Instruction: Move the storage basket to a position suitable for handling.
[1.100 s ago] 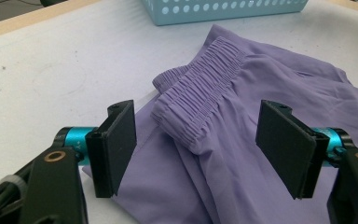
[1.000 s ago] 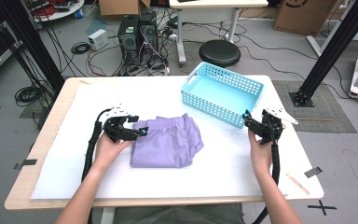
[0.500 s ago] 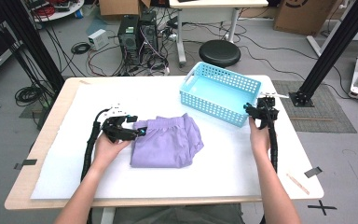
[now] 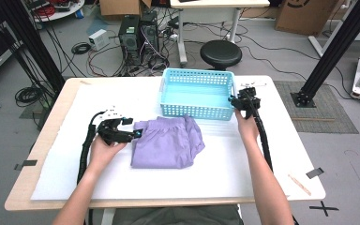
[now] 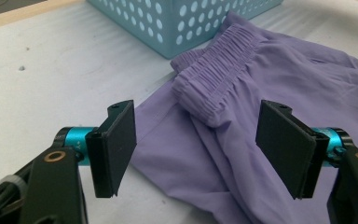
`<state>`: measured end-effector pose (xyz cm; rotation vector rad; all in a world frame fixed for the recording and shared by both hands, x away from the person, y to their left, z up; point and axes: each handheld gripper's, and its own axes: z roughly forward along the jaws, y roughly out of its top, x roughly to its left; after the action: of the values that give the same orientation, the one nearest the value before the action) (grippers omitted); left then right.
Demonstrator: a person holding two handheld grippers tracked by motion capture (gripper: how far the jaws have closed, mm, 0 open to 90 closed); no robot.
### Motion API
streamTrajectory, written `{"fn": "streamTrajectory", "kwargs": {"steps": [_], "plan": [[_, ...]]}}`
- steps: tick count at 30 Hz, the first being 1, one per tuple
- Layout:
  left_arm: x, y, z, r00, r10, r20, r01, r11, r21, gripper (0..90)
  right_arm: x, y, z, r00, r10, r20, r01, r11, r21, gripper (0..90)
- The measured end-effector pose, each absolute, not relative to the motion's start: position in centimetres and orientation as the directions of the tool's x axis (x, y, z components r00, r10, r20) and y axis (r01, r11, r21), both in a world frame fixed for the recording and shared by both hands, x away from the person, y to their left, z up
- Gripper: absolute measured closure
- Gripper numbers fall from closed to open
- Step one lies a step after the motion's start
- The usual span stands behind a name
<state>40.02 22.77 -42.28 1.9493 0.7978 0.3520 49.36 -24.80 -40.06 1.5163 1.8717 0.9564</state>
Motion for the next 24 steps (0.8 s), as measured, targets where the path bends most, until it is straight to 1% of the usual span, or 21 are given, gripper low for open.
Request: {"fn": "streamTrajectory", "kwargs": {"steps": [5,8,11,15,20,24], "plan": [[40.1,23.0,-42.4,0.748,0.658,-0.088,0.384,-0.320,0.866,28.8,50.2,-22.4,-40.2,-0.230,0.973,0.006,0.574,0.131,0.808,66.6],[40.2,23.0,-42.5,0.752,0.653,-0.083,0.384,-0.332,0.862,28.8,50.8,-21.4,-40.3,-0.255,0.967,0.003,0.562,0.146,0.814,66.5],[40.2,23.0,-42.6,0.754,0.651,-0.090,0.390,-0.333,0.859,28.8,51.2,-20.8,-40.4,-0.269,0.963,0.020,0.557,0.138,0.819,66.5],[40.2,22.9,-42.6,0.753,0.652,-0.086,0.390,-0.337,0.857,28.8,51.3,-20.1,-40.5,-0.264,0.964,0.017,0.556,0.138,0.820,66.5],[40.0,22.7,-42.7,0.752,0.654,-0.084,0.394,-0.345,0.852,28.8,51.1,-19.6,-40.6,-0.249,0.967,0.043,0.564,0.109,0.818,66.4],[39.9,22.6,-42.7,0.754,0.652,-0.083,0.395,-0.349,0.850,28.8,50.8,-19.1,-40.6,-0.232,0.971,0.052,0.575,0.094,0.813,63.9]]}}
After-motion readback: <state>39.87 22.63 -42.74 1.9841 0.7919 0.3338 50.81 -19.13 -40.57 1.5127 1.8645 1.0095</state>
